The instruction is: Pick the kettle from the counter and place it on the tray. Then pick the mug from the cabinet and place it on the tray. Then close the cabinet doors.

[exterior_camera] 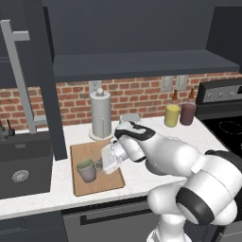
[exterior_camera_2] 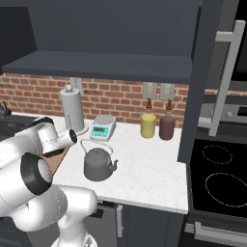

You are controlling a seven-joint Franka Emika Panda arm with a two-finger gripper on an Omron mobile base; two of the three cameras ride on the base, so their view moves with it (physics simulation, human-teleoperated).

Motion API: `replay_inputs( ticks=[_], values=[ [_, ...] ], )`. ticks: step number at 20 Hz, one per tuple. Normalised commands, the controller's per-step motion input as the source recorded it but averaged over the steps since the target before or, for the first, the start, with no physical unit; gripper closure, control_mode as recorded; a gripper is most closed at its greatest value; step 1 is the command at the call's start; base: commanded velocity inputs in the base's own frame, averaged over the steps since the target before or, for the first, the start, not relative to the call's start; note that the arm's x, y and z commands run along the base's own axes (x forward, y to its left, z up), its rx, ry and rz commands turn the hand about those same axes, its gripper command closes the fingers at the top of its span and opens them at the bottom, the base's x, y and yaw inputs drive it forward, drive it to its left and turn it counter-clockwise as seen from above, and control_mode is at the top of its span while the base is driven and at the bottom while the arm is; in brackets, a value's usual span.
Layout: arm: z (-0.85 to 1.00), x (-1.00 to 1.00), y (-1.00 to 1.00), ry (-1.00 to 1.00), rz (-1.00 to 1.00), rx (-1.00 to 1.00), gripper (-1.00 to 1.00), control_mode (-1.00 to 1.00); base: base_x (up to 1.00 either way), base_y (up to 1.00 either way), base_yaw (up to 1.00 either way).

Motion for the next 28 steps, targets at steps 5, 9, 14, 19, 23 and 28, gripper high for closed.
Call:
replay_inputs(
  ticks=[5, 9, 14, 19, 23, 28],
  values=[
    [-0.42, 0.27, 0.26, -0.01, 0.15, -0.09, 1.0, -1.0, 0.0, 0.0, 0.0],
    [-0.38, 0.23, 0.14, -0.13, 0.12, -0.02, 1.0, -1.0, 0.0, 0.0, 0.0],
    [-0.31, 0.17, 0.02, -0.17, 0.1, 0.0, 1.0, -1.0, 0.0, 0.0, 0.0],
    [-0.27, 0.0, 0.0, -0.26, 0.07, 0.0, 1.0, -1.0, 0.0, 0.0, 0.0],
    [-0.24, -0.12, 0.0, -0.33, 0.03, 0.0, 1.0, -1.0, 0.0, 0.0, 0.0],
    [-0.27, -0.02, -0.01, -0.21, 0.03, 0.0, 1.0, -1.0, 0.0, 0.0, 0.0]
  ],
)
